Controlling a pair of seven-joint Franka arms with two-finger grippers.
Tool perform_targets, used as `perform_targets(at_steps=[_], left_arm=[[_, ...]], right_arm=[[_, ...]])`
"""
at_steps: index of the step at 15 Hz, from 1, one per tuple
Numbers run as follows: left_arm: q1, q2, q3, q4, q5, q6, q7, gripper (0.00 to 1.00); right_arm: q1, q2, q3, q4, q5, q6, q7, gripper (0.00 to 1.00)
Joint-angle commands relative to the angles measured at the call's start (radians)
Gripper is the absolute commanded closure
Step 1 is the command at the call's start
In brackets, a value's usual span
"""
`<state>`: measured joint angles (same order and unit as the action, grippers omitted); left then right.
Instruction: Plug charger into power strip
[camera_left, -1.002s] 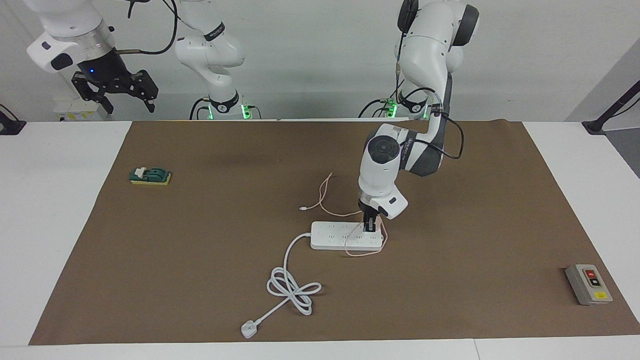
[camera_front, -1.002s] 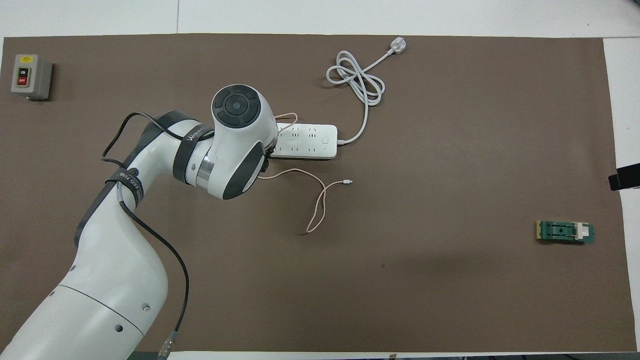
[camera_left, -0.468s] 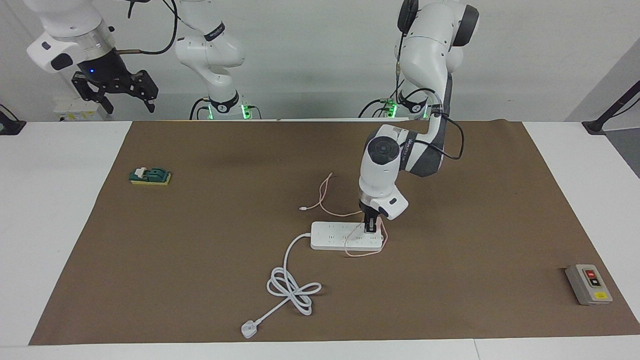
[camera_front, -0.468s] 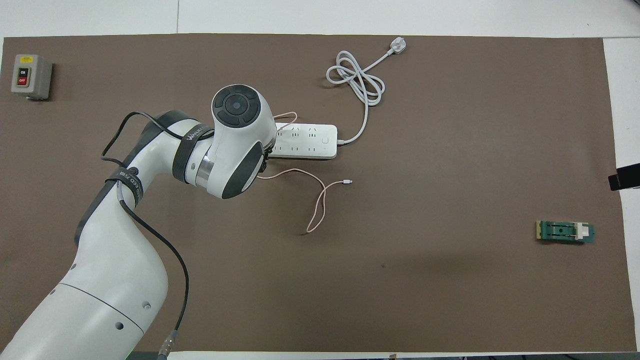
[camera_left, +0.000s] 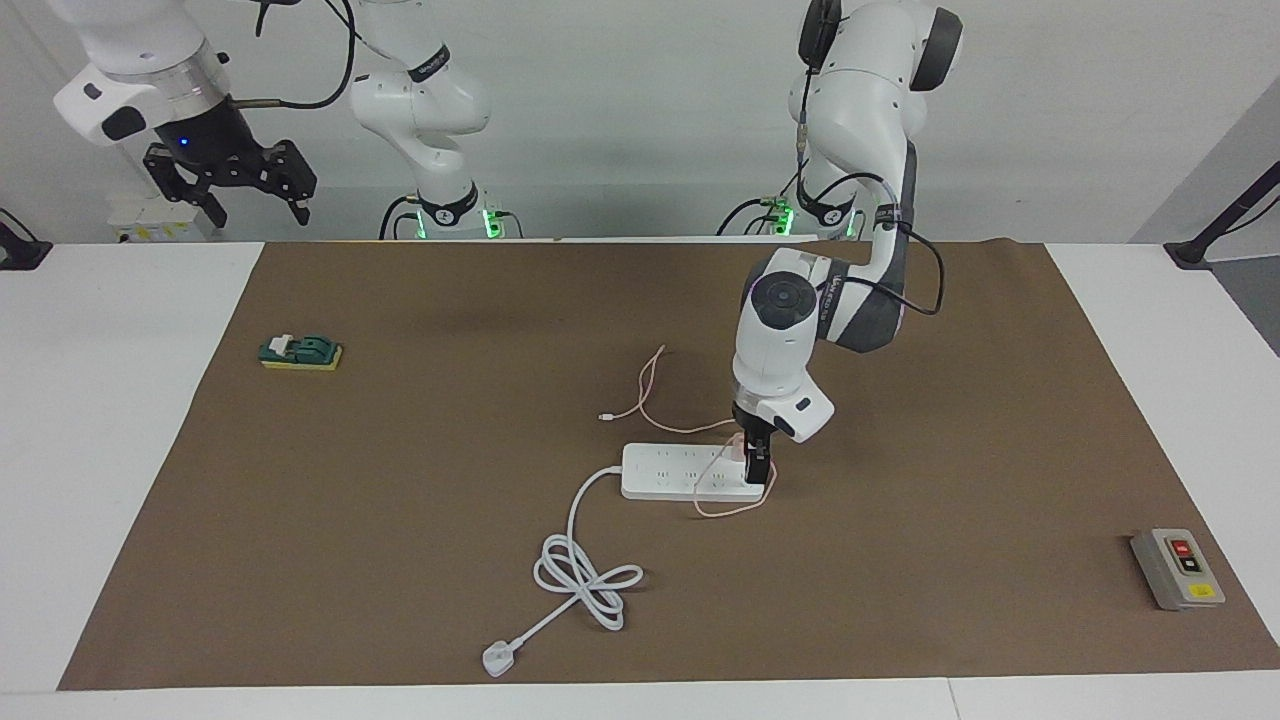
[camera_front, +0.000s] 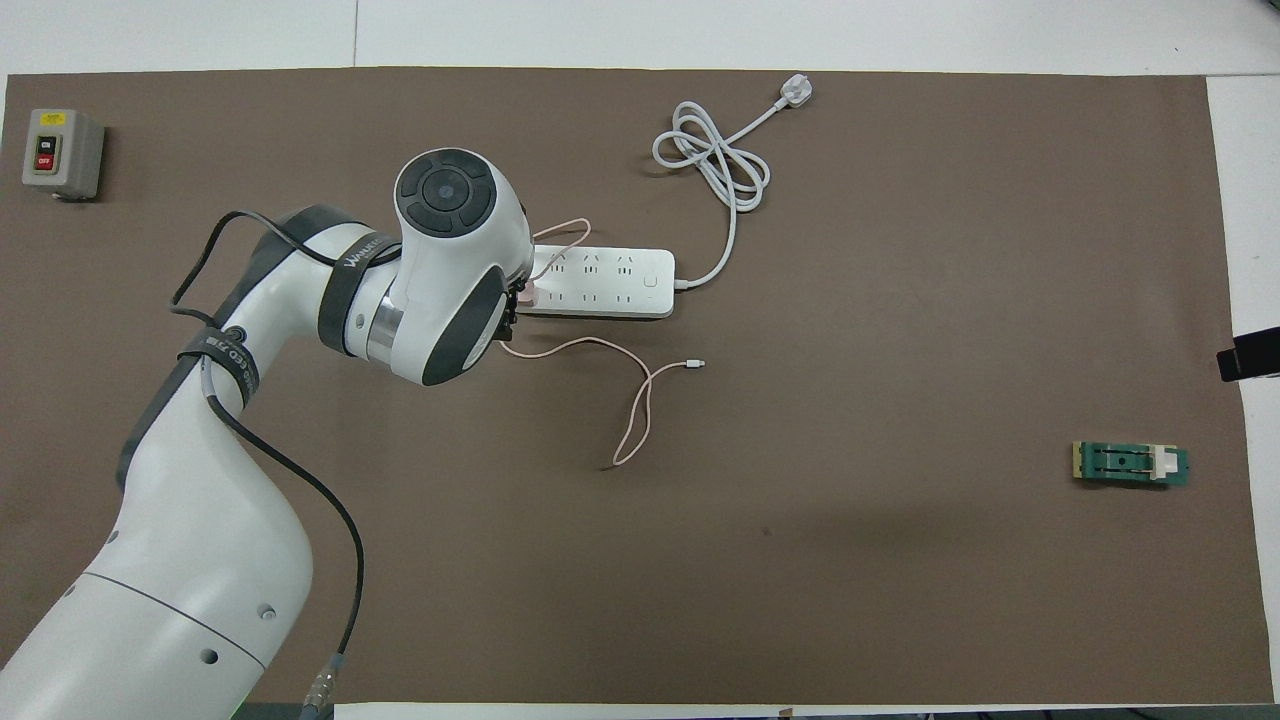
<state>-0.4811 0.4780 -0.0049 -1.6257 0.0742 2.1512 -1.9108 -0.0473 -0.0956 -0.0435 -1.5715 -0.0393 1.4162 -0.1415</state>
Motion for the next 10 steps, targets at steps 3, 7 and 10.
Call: perform_targets(at_steps=[3,7,10], left_arm=[[0.024,-0.125,-0.003,-0.011,0.009,-0.092,0.103,0.0],[0.081,-0.193,-0.003,0.016,0.007,-0.171,0.329,0.0],[0.151,-0.2,-0.004,0.085,0.007,-0.264,0.577,0.0]], right_arm=[[-0.022,-0.019,0.014,-0.021,-0.014,0.009,-0.021,0.0],[-0.019,-0.019,0.014,-0.022,-0.014,0.009,-0.02,0.0],[-0.02,-0.019,0.014,-0.022,-0.014,0.009,-0.017,0.0]])
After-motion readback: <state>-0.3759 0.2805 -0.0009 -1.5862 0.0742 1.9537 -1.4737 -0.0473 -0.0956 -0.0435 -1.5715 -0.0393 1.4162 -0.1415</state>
